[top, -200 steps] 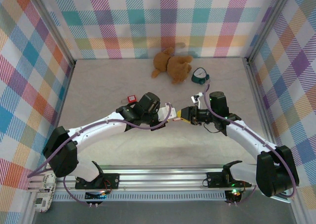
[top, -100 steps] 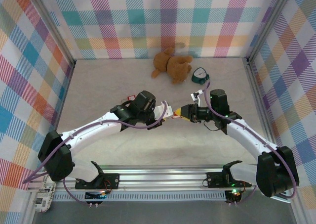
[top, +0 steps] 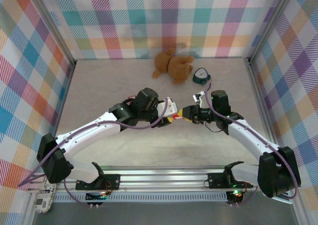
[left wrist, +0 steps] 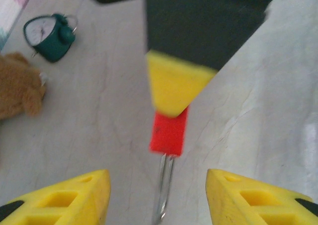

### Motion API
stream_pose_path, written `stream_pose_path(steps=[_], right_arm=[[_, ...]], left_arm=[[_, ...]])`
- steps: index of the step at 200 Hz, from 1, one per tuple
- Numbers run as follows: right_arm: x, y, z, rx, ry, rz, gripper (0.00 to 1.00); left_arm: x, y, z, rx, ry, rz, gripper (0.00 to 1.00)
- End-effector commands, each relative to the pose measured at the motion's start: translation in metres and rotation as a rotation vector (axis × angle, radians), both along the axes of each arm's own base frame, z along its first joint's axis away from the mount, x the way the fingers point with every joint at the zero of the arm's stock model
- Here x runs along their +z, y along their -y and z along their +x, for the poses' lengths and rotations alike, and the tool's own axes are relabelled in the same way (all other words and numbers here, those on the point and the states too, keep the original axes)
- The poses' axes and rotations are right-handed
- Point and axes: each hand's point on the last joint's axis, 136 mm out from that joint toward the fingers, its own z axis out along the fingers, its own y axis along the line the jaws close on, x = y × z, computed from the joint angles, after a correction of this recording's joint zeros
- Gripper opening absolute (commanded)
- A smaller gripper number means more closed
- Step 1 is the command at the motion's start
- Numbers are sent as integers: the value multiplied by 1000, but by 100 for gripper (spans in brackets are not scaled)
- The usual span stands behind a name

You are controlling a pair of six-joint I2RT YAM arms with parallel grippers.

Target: Unlock with the key

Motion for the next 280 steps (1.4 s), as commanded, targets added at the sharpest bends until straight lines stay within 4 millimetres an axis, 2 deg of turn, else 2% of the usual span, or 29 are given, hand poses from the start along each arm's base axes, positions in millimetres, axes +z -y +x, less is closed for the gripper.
stream_pose_path(steps=[1,29,58,105,134,167,190,207,229,237,246,253,280], right_arm=[[14,-5,1,27,56,13,26],[16,-7,-1,31,51,23,26],[20,-13,-5,53,51,45,26],[24,-14,-8,59,61,51,26],[27,-13,-9,54,66,54,26],[28,-13,-9,53,69,56,26],[30,-13,-8,51,70,57,26],[29,-13,-9,50,68,54,26],[28,-14,-9,49,66,52,26],[26,-13,-9,40,57,45,31],[21,-10,-6,13,39,15,49],[19,-7,-4,-11,31,-11,58],[7,17,7,-209,-31,-122,75]], left_arm=[[-3,19,-4,-51,-13,-17,54],[-14,26,-3,-59,-24,-7,55],[-24,22,8,-21,23,8,53],[-39,22,9,-19,0,37,43],[-45,20,10,-10,-11,53,32],[-48,17,10,1,-14,62,34],[-47,15,11,11,-8,57,24],[-44,15,11,12,-2,50,13],[-42,14,11,18,4,48,8],[-36,16,16,30,29,24,7],[-35,15,20,50,49,21,7],[-35,13,25,75,75,20,7],[-35,-6,48,206,211,44,6]])
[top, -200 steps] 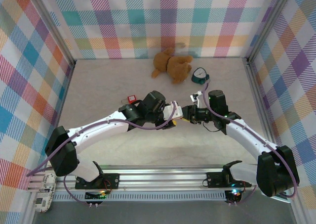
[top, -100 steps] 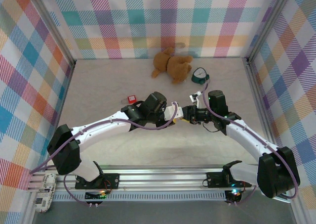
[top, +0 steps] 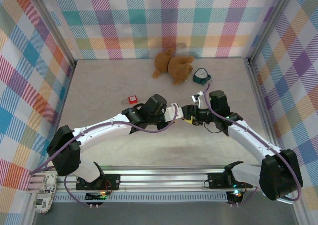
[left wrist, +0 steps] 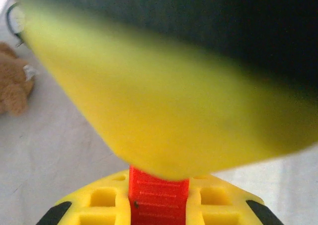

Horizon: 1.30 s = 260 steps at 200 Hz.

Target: Unlock with the key

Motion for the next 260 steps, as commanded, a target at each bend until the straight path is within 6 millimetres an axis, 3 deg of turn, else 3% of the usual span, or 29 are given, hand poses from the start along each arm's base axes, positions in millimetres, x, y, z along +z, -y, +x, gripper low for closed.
stream_pose_path(steps=[1,21,39,78,121,158,183,230,260], right_arm=[[4,19,9,-166,-24,-78,75],[-3,29,12,-278,-90,-70,80],[-10,25,11,-299,-156,-7,80],[-10,13,11,-284,-217,56,81],[-12,3,11,-256,-268,120,79],[-15,-2,11,-235,-295,135,62],[-13,-4,12,-223,-285,147,46],[-10,-8,17,-198,-250,150,24],[-5,-8,19,-187,-201,136,18]], left_arm=[[18,-17,26,137,173,-12,6],[24,-24,31,185,305,-11,5],[25,-25,30,189,438,14,5],[25,-11,24,182,695,102,4],[20,7,16,151,834,154,4],[24,15,14,151,877,138,3],[17,21,10,121,871,152,3],[6,29,-8,84,858,137,4],[3,25,-23,66,775,108,11]])
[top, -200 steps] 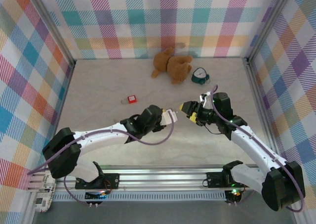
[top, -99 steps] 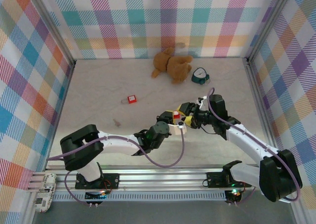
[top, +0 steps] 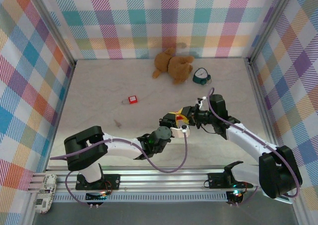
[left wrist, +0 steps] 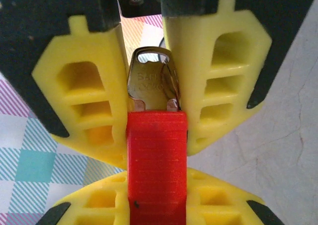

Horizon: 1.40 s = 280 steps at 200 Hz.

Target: Unlock with the key

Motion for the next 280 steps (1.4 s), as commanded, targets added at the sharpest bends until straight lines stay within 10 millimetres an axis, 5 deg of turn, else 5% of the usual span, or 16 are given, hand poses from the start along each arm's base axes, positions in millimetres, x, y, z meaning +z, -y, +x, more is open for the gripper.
stream_pose_path(steps=[1,32,95,143,204,241,280], right_arm=[[16,-4,8,29,133,-8,18],[19,0,12,22,184,-59,18],[20,8,26,4,304,-178,17],[9,-7,13,60,294,-156,16],[31,-12,-4,111,307,-116,16],[34,-18,-15,182,301,-76,16],[42,-21,-19,211,326,-61,16]], left_arm=[[6,9,-24,-78,-65,-64,11],[8,-8,-39,-83,-210,-94,32],[78,-77,-48,22,-199,-405,72],[81,-106,-51,75,-206,-501,74],[11,-83,-50,41,-347,-394,74],[19,-86,-35,4,-459,-530,70],[14,-72,-43,-102,-642,-552,52]])
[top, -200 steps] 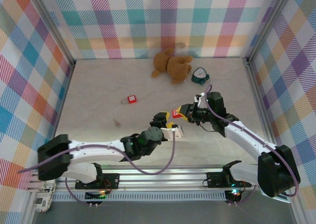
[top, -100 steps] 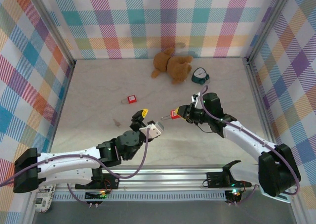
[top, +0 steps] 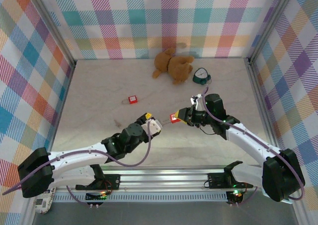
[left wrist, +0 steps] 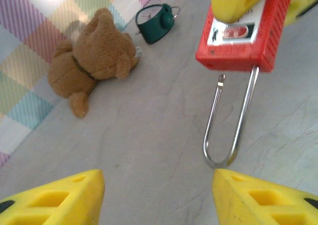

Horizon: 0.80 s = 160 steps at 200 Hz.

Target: Unlock with the key

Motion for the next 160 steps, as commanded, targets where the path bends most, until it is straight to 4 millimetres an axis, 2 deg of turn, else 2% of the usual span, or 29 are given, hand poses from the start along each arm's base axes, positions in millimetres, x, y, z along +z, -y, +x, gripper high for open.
stream_pose_path(steps=[1,19,44,70,120,160], right_arm=[[28,-8,-4,65,76,44,16],[31,-8,-3,68,89,43,16],[34,-10,-1,79,99,48,16],[36,-12,-1,88,100,58,16],[36,-12,-6,104,99,58,16],[36,-12,-8,114,94,56,16]], left_arm=[[4,23,-17,-147,-121,-83,51],[-8,28,-23,-179,-178,-60,45],[-13,33,-30,-214,-229,-62,45],[-12,31,-23,-181,-199,-54,46],[-7,34,-8,-150,-137,-55,34],[-5,40,-7,-173,-140,-55,26]])
